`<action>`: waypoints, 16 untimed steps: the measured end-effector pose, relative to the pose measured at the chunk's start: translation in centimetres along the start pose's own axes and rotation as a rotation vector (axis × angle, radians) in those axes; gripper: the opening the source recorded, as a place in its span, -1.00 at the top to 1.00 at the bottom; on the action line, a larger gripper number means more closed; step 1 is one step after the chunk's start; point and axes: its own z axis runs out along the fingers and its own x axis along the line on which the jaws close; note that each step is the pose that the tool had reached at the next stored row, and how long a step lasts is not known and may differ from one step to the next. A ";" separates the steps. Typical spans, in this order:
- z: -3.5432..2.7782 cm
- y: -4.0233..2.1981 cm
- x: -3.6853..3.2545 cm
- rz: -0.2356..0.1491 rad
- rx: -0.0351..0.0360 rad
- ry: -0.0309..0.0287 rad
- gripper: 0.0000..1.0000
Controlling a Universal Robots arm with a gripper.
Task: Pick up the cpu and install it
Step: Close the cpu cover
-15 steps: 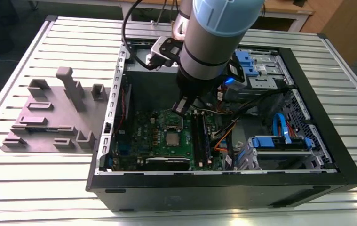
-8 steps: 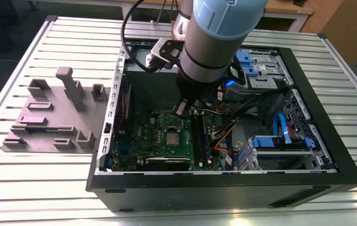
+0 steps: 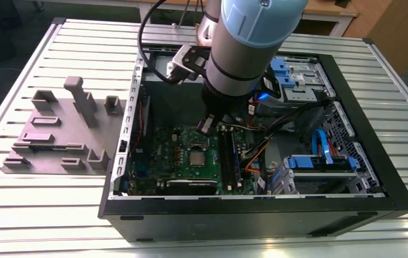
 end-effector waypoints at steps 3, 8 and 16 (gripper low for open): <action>-0.07 -0.15 0.27 0.000 0.0000 -0.0001 0.79; -0.14 -0.28 0.51 0.000 0.0001 0.0001 0.79; -0.18 -0.35 0.66 0.000 0.0002 0.0004 0.79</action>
